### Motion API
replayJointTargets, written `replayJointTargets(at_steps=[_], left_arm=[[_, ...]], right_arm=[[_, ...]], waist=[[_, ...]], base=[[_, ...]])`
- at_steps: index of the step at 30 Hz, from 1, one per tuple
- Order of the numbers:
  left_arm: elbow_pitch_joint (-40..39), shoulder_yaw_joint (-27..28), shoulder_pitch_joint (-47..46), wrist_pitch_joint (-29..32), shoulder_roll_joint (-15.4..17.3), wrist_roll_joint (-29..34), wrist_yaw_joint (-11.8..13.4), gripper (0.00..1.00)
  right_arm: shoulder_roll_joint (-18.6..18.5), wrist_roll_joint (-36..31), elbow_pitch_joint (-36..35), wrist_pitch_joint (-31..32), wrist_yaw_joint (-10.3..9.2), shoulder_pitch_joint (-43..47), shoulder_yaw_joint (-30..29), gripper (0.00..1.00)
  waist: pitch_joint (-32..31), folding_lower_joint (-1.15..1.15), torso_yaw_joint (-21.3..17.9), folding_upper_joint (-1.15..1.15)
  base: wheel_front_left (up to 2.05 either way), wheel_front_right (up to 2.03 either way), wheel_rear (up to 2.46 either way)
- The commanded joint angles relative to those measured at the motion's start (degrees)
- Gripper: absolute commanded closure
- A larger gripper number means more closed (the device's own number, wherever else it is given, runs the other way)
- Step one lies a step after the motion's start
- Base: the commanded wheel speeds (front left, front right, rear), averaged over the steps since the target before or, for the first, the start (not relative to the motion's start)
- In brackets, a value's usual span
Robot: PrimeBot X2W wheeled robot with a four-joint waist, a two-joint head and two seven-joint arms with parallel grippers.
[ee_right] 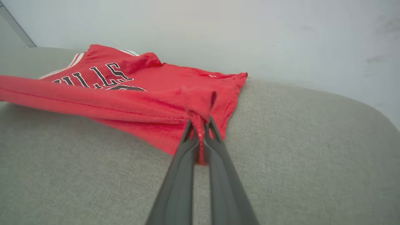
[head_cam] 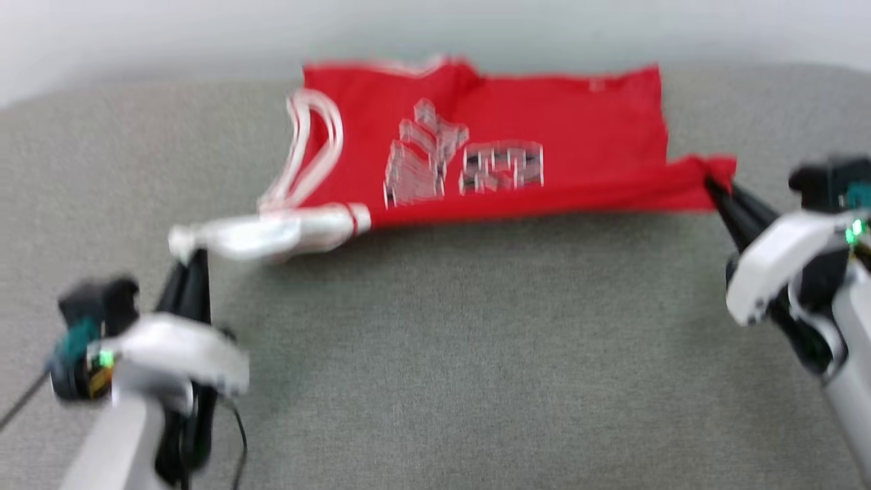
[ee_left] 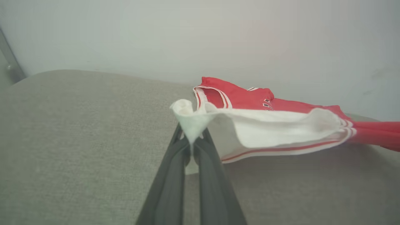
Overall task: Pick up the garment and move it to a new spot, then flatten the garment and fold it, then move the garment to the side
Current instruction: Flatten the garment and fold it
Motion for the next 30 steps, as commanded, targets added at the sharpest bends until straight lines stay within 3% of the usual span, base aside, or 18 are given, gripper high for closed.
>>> replayJointTargets(at_steps=[1,8,17,23,30], left_arm=[[-3.3,0.7,3.8,1.3,0.8,-0.9,1.4,1.0],[-21.9,2.2,21.0,7.9,2.3,-3.2,8.6,1.0],[-36.8,3.7,30.6,12.8,4.7,-2.7,14.7,1.0],[-37.2,1.4,25.3,15.7,5.5,-2.7,13.0,1.0],[-25.5,-1.2,13.0,16.5,3.2,-4.7,7.8,1.0]], right_arm=[[-0.8,-0.4,-1.7,0.3,-0.1,3.1,-1.5,1.0],[1.4,-3.4,-12.9,4.4,-0.11,20.0,-11.0,1.0],[6.3,-7.2,-29.0,14.5,-0.11,34.7,-19.9,1.0],[7.3,-8.6,-30.9,20.9,-0.1,33.3,-21.5,1.0],[7.2,-8.3,-24.9,23.0,-0.08,27.6,-19.1,1.0]], waist=[[-3.7,0.01,-0.1,0.0],[-6.8,0.01,0.5,0.0],[-8.0,0.01,0.1,0.0],[-4.4,0.01,-0.1,0.0],[1.2,0.01,-0.5,0.0]], base=[[0.0,0.0,0.0],[0.0,0.0,0.0],[0.0,0.0,0.0],[0.0,0.0,0.0],[0.0,0.0,0.0]])
